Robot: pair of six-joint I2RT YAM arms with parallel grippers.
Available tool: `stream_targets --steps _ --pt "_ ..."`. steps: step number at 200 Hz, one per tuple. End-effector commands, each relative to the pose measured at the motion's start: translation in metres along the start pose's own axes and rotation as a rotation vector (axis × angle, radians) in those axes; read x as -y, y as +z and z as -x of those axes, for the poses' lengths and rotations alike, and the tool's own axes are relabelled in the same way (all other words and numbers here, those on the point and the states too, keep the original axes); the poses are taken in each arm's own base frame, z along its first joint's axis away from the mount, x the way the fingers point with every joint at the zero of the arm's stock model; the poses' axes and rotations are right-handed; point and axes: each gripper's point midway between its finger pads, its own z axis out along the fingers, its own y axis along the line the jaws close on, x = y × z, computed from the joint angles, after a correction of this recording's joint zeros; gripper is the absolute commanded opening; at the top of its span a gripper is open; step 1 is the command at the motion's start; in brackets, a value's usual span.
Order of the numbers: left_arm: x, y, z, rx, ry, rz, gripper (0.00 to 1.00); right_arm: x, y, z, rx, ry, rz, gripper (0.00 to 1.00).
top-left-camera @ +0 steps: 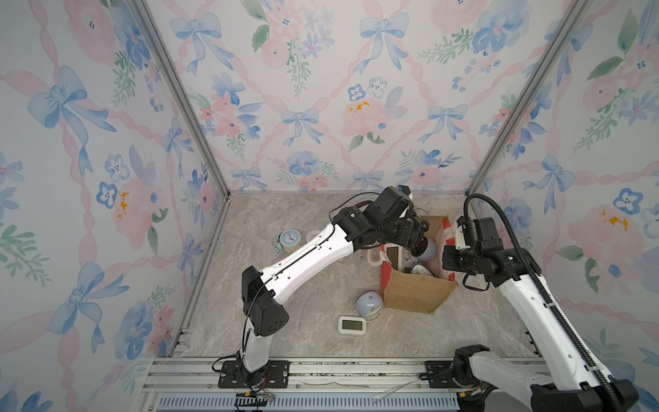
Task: Put the alarm clock into the canvas bag
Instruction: Place the alarm at the canvas bag.
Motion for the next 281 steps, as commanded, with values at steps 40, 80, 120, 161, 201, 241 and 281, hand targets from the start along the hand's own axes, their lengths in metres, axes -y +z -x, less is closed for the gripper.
stream_targets --steps 40,80,120,161,201,241,281 --pt "0.019 0.043 -0.011 -0.056 -0.031 -0.063 0.70 -0.001 -0.009 0.003 0.027 -0.013 0.004 0.12" --pt "0.013 0.075 -0.022 -0.094 -0.078 -0.047 0.69 -0.001 -0.009 0.003 0.030 -0.014 0.008 0.12" --pt "0.010 0.105 -0.038 -0.147 -0.113 -0.048 0.69 -0.001 -0.010 0.002 0.033 -0.014 0.009 0.12" --pt "0.002 0.132 -0.058 -0.200 -0.135 -0.032 0.69 -0.001 -0.009 0.001 0.031 -0.012 0.012 0.12" --pt "-0.001 0.153 -0.077 -0.252 -0.143 -0.038 0.70 -0.001 -0.010 0.001 0.033 -0.014 0.013 0.12" --pt "-0.020 0.174 -0.094 -0.285 -0.141 0.010 0.71 0.000 -0.010 -0.001 0.030 -0.014 0.008 0.12" --pt "-0.046 0.186 -0.109 -0.301 -0.134 0.100 0.74 0.000 -0.010 -0.001 0.030 -0.016 0.007 0.12"
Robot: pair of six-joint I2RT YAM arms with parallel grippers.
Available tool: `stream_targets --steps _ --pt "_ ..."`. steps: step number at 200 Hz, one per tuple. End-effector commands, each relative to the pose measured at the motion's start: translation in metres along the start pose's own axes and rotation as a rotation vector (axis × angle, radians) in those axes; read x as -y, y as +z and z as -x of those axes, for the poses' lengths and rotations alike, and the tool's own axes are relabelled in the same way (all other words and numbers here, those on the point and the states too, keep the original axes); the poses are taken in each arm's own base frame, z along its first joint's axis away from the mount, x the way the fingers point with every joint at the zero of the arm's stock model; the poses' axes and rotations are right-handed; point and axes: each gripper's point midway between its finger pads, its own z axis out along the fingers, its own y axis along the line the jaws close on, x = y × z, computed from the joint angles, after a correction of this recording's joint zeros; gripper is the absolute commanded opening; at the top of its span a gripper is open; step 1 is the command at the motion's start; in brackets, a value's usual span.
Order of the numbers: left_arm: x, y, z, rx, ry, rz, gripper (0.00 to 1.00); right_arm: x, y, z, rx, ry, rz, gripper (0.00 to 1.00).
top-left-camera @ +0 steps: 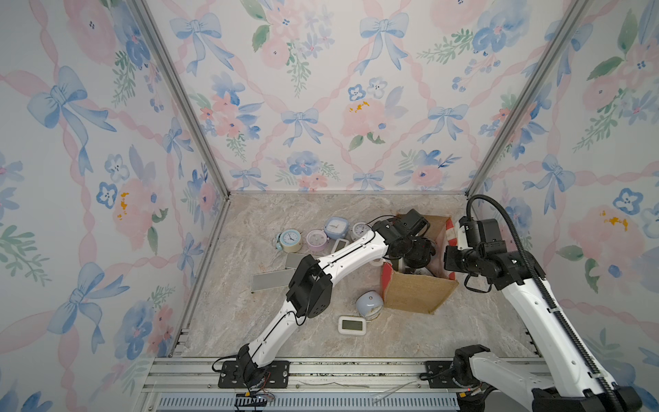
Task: Put the alarm clock into the canvas bag
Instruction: Place the alarm at the canvas bag.
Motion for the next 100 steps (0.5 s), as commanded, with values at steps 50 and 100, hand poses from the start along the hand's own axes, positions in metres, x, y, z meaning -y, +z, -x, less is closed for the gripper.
stream_targets --steps 50,100 --pt "-0.037 0.033 -0.024 -0.072 0.000 0.094 0.86 -0.001 -0.001 -0.002 0.001 -0.015 0.003 0.12" --pt "-0.019 0.007 -0.006 -0.023 0.018 0.054 0.95 -0.002 0.001 -0.002 -0.002 -0.015 0.003 0.12"
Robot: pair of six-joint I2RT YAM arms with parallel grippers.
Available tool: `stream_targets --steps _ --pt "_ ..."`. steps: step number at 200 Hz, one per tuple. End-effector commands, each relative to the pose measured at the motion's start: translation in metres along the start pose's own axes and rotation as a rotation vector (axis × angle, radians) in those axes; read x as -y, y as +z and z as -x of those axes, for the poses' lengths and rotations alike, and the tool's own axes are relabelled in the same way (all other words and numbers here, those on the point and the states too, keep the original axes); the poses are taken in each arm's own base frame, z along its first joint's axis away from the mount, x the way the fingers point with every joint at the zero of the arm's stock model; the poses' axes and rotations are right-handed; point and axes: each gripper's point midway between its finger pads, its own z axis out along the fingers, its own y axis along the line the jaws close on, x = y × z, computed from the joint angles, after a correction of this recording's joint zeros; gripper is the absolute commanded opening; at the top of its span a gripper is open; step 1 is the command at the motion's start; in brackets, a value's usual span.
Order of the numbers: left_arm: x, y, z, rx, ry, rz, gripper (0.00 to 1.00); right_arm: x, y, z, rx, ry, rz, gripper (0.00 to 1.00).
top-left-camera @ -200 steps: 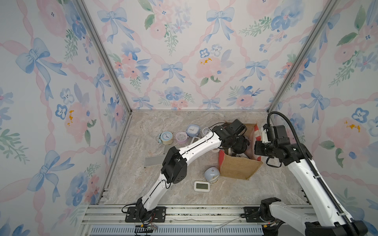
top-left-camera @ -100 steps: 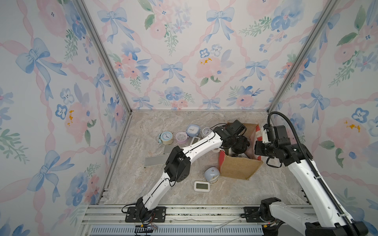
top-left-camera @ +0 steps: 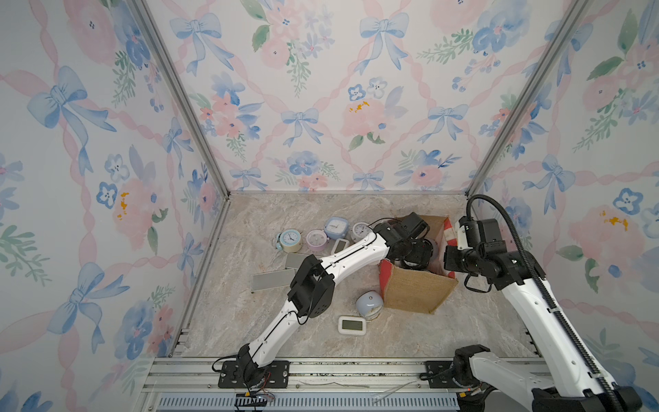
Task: Put the alarm clock into the canvas bag
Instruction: Place the alarm at the canvas bag.
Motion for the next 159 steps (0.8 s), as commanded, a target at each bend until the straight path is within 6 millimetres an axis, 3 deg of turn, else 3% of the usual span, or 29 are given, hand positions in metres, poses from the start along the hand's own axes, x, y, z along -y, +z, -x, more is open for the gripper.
stream_targets --steps 1,97,159 --pt "-0.011 -0.004 0.000 -0.007 0.014 0.036 0.95 -0.002 0.001 -0.002 -0.003 -0.016 0.002 0.12" --pt "0.020 -0.070 0.030 0.108 0.056 -0.028 0.97 -0.003 0.002 -0.001 -0.007 -0.017 0.003 0.12" --pt "0.016 -0.116 0.041 0.177 0.075 -0.005 0.96 -0.002 0.001 0.000 -0.004 -0.018 -0.001 0.12"
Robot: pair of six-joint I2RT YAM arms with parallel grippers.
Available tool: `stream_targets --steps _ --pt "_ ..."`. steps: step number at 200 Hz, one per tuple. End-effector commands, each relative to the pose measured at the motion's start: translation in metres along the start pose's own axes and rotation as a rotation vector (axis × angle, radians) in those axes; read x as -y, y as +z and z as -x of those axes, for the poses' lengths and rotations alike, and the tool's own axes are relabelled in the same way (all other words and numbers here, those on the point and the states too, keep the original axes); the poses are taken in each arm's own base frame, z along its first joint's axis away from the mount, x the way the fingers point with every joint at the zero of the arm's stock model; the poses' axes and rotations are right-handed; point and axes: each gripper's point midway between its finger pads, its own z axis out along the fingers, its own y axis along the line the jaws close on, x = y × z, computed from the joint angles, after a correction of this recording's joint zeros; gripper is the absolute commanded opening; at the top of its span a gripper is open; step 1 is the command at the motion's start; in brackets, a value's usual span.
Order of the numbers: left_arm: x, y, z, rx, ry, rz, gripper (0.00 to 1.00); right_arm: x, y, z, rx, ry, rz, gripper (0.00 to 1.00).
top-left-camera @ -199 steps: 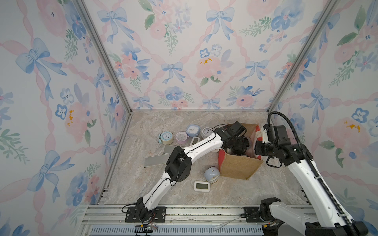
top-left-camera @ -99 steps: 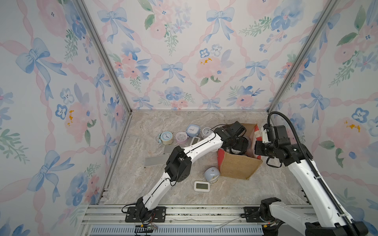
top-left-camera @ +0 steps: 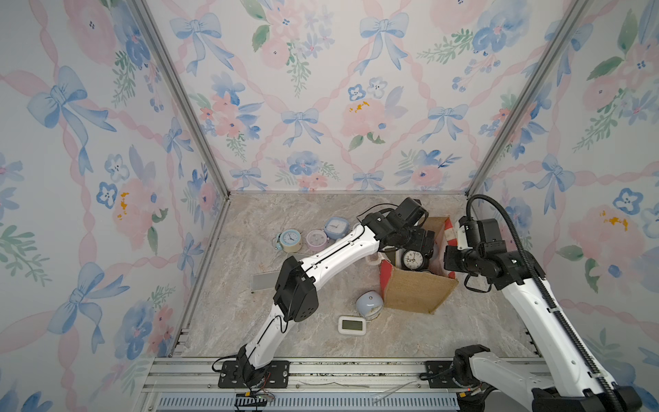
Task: Put the alarm clock into the canvas bag
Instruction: Place the alarm at the canvas bag, then pick up the alarm from the center of the board.
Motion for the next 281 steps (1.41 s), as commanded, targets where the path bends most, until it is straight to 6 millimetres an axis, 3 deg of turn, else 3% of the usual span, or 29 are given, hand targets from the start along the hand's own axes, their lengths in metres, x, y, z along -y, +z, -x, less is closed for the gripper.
stream_targets --steps 1,51,84,138,183,227,267,281 --pt "-0.011 -0.024 0.007 0.027 0.020 0.043 0.96 -0.002 0.001 0.000 -0.002 -0.018 0.000 0.12" --pt "-0.023 -0.067 0.009 0.073 0.016 0.089 0.95 -0.001 0.001 0.000 -0.004 -0.017 -0.004 0.12" --pt "-0.036 -0.094 0.000 0.091 0.006 0.134 0.94 -0.002 0.001 0.000 -0.004 -0.018 -0.003 0.12" --pt "-0.061 -0.130 -0.036 0.078 -0.020 0.189 0.94 -0.002 0.001 0.002 -0.004 -0.019 -0.002 0.12" --pt "-0.067 -0.151 -0.077 -0.005 0.181 0.139 0.94 -0.002 0.000 0.002 -0.002 -0.023 -0.003 0.12" --pt "-0.074 -0.157 -0.115 -0.091 0.445 0.075 0.94 -0.001 0.000 0.002 -0.003 -0.023 -0.010 0.12" --pt "-0.083 -0.130 -0.163 -0.250 0.552 0.002 0.93 -0.001 -0.002 0.003 -0.002 -0.026 -0.012 0.12" --pt "-0.088 -0.116 -0.178 -0.312 0.555 -0.009 0.89 -0.001 -0.002 0.003 -0.004 -0.027 -0.013 0.12"
